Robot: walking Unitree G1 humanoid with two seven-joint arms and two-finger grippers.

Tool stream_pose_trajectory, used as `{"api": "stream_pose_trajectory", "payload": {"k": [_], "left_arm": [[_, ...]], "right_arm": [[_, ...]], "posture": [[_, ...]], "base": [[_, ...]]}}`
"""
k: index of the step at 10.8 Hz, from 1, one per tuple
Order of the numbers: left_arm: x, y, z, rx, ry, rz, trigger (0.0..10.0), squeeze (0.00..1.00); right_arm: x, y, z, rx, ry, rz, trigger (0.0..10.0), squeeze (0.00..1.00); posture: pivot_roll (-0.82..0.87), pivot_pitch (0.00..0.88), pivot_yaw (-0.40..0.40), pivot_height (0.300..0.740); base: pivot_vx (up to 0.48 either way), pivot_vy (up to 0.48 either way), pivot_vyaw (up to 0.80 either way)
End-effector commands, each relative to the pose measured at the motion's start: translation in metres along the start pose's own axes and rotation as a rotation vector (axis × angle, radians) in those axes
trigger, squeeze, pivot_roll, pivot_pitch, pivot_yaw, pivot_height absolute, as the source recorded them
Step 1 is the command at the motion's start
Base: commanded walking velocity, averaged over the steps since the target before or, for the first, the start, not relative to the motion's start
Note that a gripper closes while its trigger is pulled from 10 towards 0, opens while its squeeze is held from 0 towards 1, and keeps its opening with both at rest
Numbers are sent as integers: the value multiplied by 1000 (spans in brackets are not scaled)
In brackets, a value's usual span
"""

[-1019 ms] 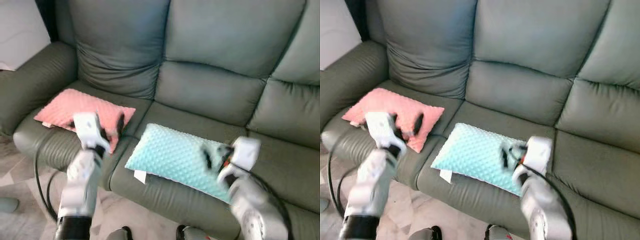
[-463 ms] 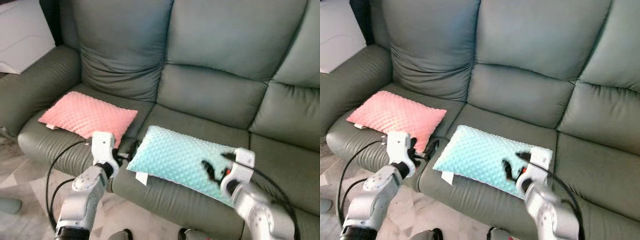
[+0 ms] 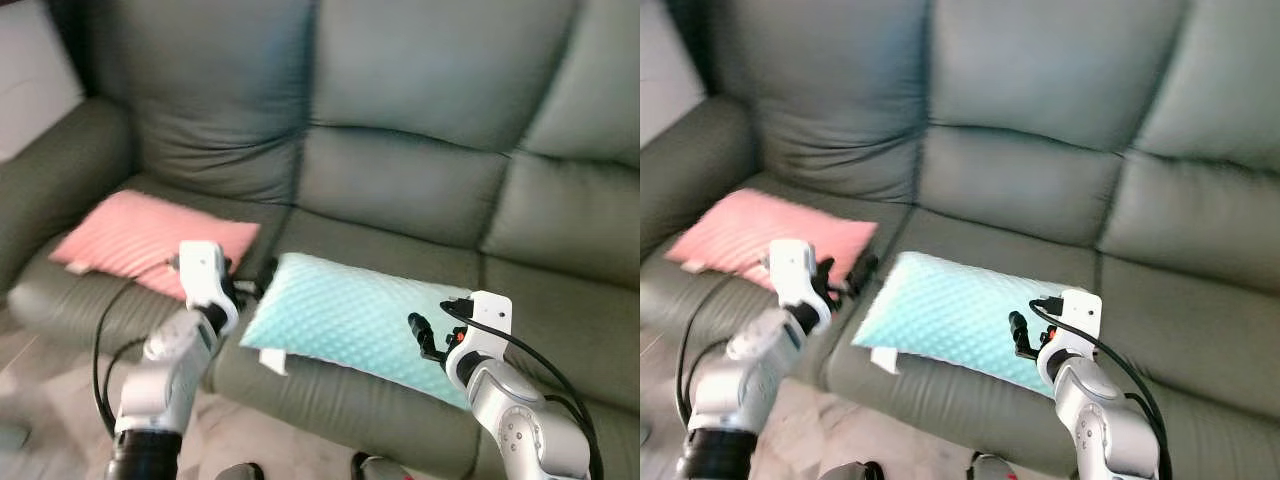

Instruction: Move the pillow to the sofa

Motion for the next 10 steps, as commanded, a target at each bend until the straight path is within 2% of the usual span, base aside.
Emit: {"api": "stream_pose_trajectory", "payload": {"k": [1, 4, 10], "left_arm": [[-8, -2, 0, -16, 23, -5, 10000, 0], [-11, 5, -4, -11, 29, -4, 10000, 0], [-10, 2, -4, -28, 26, -2, 10000, 0]], "right_arm": [[-1, 1, 3, 13, -5, 6, 10000, 0], [-1, 1, 2, 13, -5, 9, 10000, 0], [-5, 2, 0, 9, 10, 8, 10000, 0]], "posture": [[-140, 168, 36, 740], [-141, 171, 35, 740], [-136, 177, 31, 740]], "base": [[0, 0, -775], [0, 0, -775], [0, 0, -775]]}}
Point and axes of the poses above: a point about 5 cm out from each wrist's last joint towards the gripper, its own z axis pointing back from the gripper into the wrist, its own y axis along the axis of the wrist's last joint, x = y × z, the point moved 3 cm from there along -z, pointing out of the wrist towards the gripper, and after that the axes turned 1 degree about -z, right-handed, at the moved point
